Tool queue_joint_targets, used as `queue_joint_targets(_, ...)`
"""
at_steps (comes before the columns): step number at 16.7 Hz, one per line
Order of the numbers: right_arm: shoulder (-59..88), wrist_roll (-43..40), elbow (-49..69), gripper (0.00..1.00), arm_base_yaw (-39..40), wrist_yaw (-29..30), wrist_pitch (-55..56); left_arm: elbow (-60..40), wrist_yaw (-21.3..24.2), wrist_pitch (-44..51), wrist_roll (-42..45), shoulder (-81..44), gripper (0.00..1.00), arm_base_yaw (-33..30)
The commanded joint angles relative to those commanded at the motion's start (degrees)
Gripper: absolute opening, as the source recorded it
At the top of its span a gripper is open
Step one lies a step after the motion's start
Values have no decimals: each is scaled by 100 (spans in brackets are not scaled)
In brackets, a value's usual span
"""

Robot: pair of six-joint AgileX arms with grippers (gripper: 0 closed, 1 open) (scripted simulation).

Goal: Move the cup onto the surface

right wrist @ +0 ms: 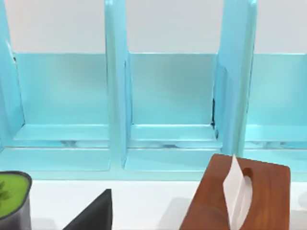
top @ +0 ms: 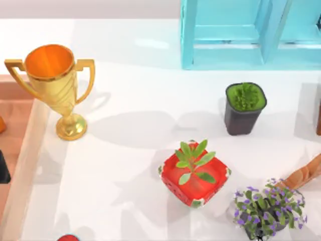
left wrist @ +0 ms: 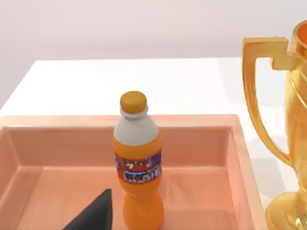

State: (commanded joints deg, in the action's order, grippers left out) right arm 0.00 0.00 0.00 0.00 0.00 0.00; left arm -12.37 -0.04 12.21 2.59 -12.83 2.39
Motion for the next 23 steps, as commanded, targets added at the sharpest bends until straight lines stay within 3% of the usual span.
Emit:
queue_joint_targets(13,0,0,0,100,0,0,0,-5319,-15,5141,1039,-6641,100,958)
queue_joint_targets(18,0,0,0,100,0,0,0,-6390,-18,6184,1252,-7862,100,1154)
queue_joint_targets(23,0,0,0,100,0,0,0,-6481,-18,6270,1270,-7958,100,1171)
